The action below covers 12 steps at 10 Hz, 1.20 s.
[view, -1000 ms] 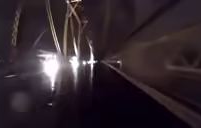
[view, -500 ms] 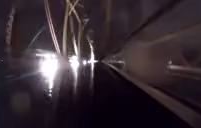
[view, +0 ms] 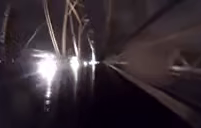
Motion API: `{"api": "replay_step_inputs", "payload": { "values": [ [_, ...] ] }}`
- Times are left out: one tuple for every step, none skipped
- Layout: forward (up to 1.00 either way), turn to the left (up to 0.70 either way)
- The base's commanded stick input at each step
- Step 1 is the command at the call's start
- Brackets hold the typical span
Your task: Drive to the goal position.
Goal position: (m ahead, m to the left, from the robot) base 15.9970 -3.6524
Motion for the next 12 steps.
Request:
{"api": "replay_step_inputs", "payload": {
  "values": [
    [1.00, 0.00],
    [1.00, 0.00],
    [1.00, 0.00],
    [1.00, 0.00],
    [1.00, 0.00],
    [1.00, 0.00],
    [1.00, 0.00],
    [1.00, -0.02],
    [1.00, -0.30],
    [1.00, -0.38],
    [1.00, -0.39],
    [1.00, -0.22]
  ]
}}
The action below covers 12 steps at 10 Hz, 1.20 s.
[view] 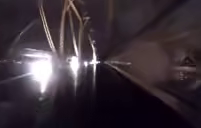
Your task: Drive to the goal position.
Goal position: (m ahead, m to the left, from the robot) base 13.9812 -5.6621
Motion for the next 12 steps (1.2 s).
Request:
{"api": "replay_step_inputs", "payload": {
  "values": [
    [1.00, -0.05],
    [1.00, 0.00],
    [1.00, 0.00],
    [1.00, 0.00],
    [1.00, 0.00],
    [1.00, 0.00],
    [1.00, 0.00],
    [1.00, 0.00],
    [1.00, 0.00],
    [1.00, 0.00],
    [1.00, 0.00],
    [1.00, 0.00]
  ]
}}
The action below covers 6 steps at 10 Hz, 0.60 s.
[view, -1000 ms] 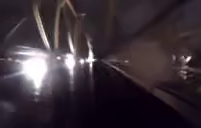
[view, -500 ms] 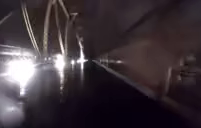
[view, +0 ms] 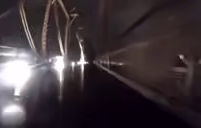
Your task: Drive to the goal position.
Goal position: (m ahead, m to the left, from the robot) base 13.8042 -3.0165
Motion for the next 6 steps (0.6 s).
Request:
{"api": "replay_step_inputs", "payload": {
  "values": [
    [1.00, 0.00],
    [1.00, 0.00],
    [1.00, 0.00],
    [1.00, 0.00],
    [1.00, 0.00],
    [1.00, 0.00]
  ]
}}
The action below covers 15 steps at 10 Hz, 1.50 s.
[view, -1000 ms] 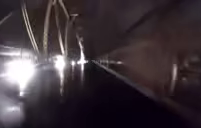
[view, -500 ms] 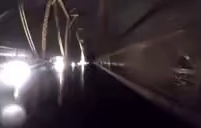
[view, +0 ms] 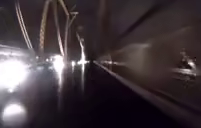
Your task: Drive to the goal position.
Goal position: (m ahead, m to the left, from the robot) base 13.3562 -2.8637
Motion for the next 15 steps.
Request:
{"api": "replay_step_inputs", "payload": {
  "values": [
    [1.00, 0.00],
    [1.00, 0.00],
    [1.00, 0.00],
    [1.00, 0.00],
    [1.00, 0.00],
    [1.00, 0.00],
    [1.00, 0.00],
    [1.00, 0.00],
    [1.00, 0.00],
    [1.00, 0.00],
    [1.00, 0.00],
    [1.00, 0.00],
    [1.00, 0.00],
    [1.00, 0.00],
    [1.00, 0.00]
  ]
}}
